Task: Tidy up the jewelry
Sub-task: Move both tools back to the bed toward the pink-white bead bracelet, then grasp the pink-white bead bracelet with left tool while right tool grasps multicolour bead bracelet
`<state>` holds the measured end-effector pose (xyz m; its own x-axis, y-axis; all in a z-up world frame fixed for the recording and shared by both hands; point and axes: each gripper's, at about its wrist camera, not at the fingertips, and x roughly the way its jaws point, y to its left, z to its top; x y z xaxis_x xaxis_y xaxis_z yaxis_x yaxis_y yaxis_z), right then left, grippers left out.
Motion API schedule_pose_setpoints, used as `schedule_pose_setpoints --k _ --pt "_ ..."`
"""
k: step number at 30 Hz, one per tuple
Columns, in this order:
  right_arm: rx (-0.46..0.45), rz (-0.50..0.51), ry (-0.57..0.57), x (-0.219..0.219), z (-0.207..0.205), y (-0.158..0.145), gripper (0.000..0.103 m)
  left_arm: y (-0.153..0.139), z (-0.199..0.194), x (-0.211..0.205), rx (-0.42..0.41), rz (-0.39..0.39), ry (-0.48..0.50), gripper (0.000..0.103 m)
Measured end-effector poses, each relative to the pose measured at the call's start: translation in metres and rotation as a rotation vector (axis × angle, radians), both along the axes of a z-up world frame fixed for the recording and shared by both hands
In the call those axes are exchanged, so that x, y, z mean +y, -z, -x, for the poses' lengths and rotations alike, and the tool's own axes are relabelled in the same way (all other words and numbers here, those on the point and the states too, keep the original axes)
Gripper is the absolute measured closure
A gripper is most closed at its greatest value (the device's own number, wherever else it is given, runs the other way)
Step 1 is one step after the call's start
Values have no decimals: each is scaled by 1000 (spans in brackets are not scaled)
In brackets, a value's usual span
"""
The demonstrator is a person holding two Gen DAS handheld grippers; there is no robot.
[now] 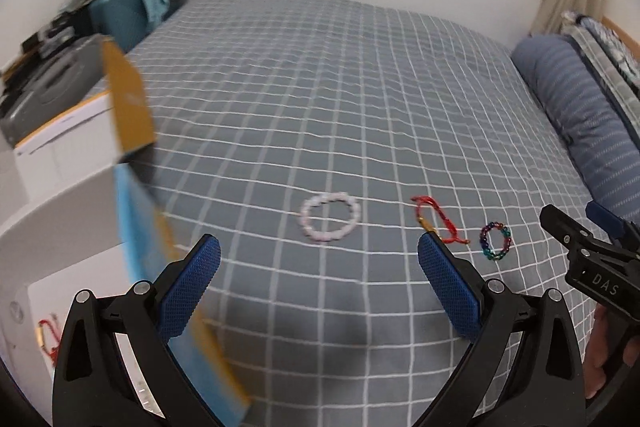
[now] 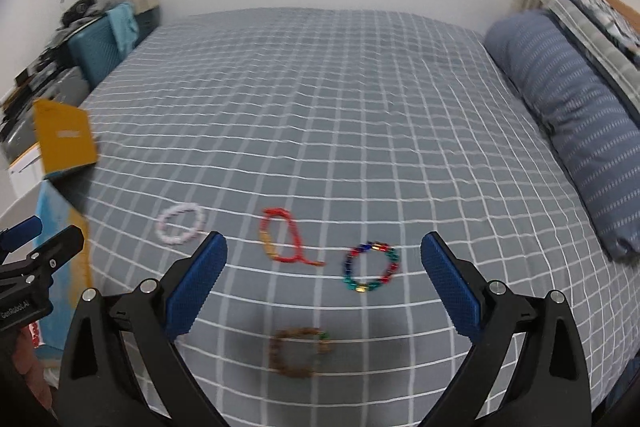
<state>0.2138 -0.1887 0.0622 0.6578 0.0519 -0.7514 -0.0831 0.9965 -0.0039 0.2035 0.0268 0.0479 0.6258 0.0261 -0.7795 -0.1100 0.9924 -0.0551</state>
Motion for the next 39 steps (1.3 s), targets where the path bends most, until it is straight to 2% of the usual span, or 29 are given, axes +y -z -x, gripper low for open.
schedule_pose_setpoints --k 5,10,15,19,24,27,29,31,34,35,39 --pt "33 -4 30 -23 -16 19 10 24 -25 -20 18 24 39 6" --pt "80 -22 53 -44 -33 45 15 56 -50 -30 48 25 49 6" --pt "151 -35 71 -55 -47 75 25 88 -73 -33 71 16 63 6" --pt "203 -37 81 -58 -56 97 34 102 -83 -27 79 18 60 6" --pt "254 -33 98 -60 -62 115 44 123 -96 -22 120 18 50 6" --pt "276 -35 112 -62 -66 122 51 130 -99 -24 118 -11 61 6" --pt "289 -37 123 -64 -68 127 59 132 -101 -25 115 -20 65 7" --pt "309 -44 131 -66 -71 132 67 132 -101 -26 113 -21 64 12" --pt "323 -35 140 -67 -74 137 74 134 -103 -26 130 -11 70 37" --pt "324 -36 140 -67 -75 137 76 138 -106 -23 165 24 73 52" --pt "329 -46 139 -65 -75 137 87 139 -106 -20 169 -4 52 77"
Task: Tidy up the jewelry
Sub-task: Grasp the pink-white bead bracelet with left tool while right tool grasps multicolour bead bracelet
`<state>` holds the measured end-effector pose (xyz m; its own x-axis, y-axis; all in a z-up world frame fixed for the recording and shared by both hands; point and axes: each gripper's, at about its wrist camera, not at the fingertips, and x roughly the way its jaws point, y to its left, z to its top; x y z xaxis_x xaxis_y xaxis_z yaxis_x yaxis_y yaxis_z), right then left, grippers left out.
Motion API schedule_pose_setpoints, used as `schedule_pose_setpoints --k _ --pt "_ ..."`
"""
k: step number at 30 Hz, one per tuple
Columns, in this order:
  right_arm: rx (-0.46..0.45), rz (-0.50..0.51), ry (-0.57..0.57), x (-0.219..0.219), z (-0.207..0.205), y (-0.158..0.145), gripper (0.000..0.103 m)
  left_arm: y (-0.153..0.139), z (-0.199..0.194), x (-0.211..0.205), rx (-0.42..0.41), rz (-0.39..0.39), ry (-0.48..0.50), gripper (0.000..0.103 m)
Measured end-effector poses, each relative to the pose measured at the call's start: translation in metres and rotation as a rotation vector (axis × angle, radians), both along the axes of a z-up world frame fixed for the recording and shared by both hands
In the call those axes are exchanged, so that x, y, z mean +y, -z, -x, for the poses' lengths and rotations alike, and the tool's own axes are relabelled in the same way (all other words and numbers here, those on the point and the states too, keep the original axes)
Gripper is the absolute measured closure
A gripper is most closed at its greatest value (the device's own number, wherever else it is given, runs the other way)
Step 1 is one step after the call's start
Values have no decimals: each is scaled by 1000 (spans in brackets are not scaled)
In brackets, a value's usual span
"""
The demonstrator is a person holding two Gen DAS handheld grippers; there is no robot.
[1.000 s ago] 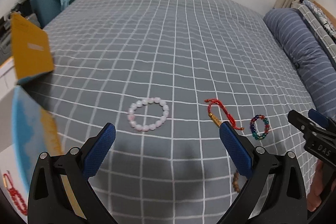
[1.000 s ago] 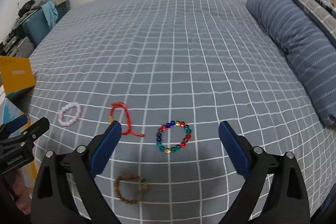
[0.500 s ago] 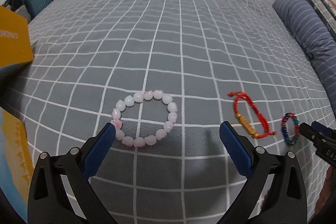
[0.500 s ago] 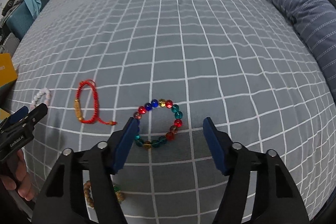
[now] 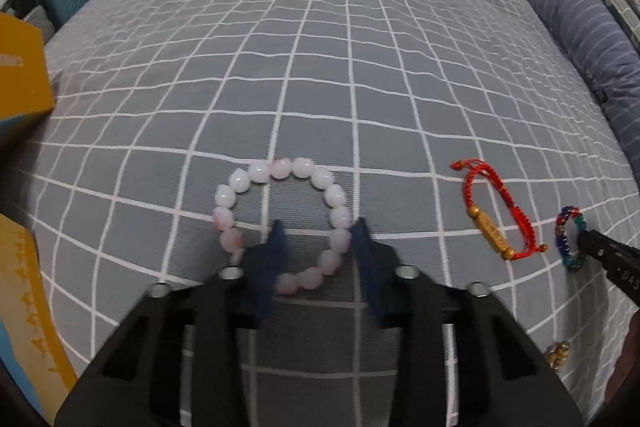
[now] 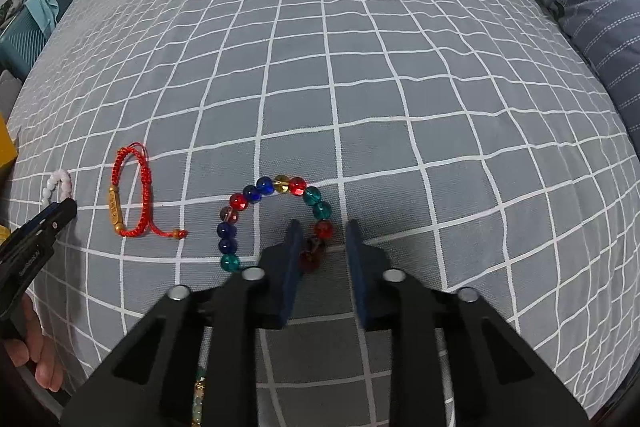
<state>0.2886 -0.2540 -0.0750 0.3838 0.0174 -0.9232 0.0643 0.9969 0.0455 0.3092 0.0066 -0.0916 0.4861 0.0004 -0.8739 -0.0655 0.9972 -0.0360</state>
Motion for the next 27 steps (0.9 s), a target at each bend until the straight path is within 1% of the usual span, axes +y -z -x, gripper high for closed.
schedule_pose_setpoints --k 1,2,3,7,12,18,21,27 --pt "3 -4 0 1 0 1 87 0 0 1 3 -1 4 81" --pt "4 -4 1 1 0 1 90 0 0 1 7 1 5 91" --pt "4 -9 5 1 0 2 92 0 -1 1 12 5 4 93" --pt "2 -30 19 -3 0 4 94 -4 3 2 14 14 4 94" --pt "-4 -48 29 -12 -3 1 94 -15 9 0 -7 10 2 94" --pt "-23 -55 30 -9 1 -8 94 -31 18 0 -23 18 -4 94" --pt "-39 -61 25 -7 5 -12 94 -36 23 -1 -20 43 -4 94" --pt "-69 -74 15 -6 10 -26 94 -51 34 -5 -33 44 -1 94"
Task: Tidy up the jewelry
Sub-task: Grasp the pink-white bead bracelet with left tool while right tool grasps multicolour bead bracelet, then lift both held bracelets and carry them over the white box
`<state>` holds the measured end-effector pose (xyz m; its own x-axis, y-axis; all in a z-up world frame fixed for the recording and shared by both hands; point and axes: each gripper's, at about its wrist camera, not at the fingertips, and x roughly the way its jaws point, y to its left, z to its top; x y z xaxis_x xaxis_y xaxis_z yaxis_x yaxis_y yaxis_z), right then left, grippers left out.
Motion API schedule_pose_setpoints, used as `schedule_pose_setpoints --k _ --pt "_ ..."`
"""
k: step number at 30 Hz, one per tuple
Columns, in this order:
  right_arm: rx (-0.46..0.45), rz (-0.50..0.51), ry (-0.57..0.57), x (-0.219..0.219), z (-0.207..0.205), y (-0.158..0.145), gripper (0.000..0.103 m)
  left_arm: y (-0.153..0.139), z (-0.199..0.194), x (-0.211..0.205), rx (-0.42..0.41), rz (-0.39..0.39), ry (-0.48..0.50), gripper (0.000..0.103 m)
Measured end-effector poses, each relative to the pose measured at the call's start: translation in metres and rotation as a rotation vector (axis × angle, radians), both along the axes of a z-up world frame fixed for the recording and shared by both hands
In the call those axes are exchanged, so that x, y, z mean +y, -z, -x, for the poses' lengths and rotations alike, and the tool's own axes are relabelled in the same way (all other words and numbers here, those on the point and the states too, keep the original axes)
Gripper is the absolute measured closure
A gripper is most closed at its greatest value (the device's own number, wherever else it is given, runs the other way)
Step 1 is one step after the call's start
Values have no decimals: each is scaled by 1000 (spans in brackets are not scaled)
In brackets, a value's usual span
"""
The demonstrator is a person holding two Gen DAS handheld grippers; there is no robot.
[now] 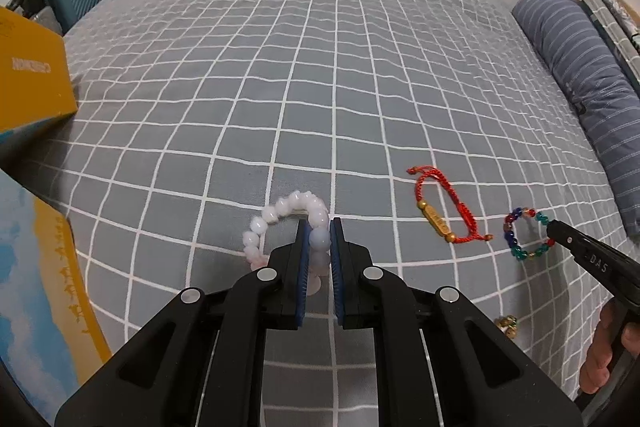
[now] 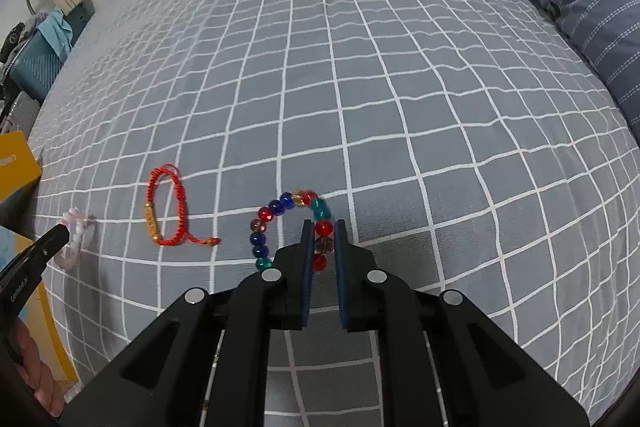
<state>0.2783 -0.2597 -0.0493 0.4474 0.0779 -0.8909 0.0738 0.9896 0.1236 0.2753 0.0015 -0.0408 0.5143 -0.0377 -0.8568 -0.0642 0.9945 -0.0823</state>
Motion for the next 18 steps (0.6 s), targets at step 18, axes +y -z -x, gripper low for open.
schedule_pose_setpoints --k 18 --pt "-86 -8 -55 9 21 -34 94 -41 33 -13 -49 37 51 94"
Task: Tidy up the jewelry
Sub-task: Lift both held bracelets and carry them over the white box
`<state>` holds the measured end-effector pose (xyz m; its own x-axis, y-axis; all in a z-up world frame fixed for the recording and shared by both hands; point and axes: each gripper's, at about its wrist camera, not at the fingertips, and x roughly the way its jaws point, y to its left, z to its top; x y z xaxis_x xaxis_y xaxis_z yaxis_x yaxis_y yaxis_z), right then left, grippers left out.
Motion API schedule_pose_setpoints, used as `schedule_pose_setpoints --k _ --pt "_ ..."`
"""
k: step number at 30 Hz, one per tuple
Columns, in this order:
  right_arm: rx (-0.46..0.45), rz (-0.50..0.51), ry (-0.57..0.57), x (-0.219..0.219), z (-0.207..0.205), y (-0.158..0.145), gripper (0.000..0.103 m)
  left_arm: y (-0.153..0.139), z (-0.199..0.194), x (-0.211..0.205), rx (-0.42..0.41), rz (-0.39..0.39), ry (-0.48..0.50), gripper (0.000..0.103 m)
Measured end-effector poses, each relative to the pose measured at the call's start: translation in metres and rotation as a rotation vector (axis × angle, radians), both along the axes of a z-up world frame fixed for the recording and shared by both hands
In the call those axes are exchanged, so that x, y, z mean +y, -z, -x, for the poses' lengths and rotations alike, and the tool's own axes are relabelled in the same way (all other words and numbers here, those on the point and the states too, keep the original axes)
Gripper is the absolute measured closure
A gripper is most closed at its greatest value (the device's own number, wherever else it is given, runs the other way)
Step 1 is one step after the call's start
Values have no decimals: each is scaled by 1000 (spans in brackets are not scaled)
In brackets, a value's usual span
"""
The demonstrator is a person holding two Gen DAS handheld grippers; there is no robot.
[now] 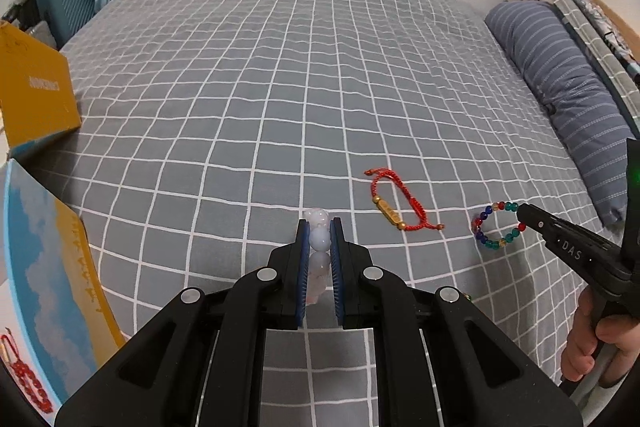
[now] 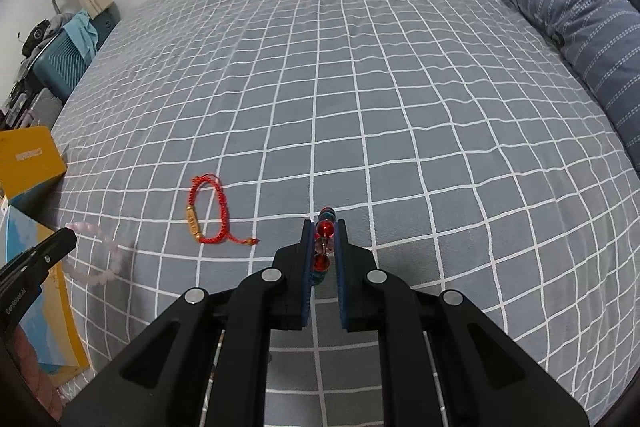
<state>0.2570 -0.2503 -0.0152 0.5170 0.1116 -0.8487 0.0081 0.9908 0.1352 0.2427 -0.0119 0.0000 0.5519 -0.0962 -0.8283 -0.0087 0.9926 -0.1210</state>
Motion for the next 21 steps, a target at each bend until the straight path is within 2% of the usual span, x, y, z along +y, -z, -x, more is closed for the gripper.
schedule_pose_setpoints --k 21 --pt "-158 79 -51 22 67 -60 94 -32 55 0 -41 -26 -2 94"
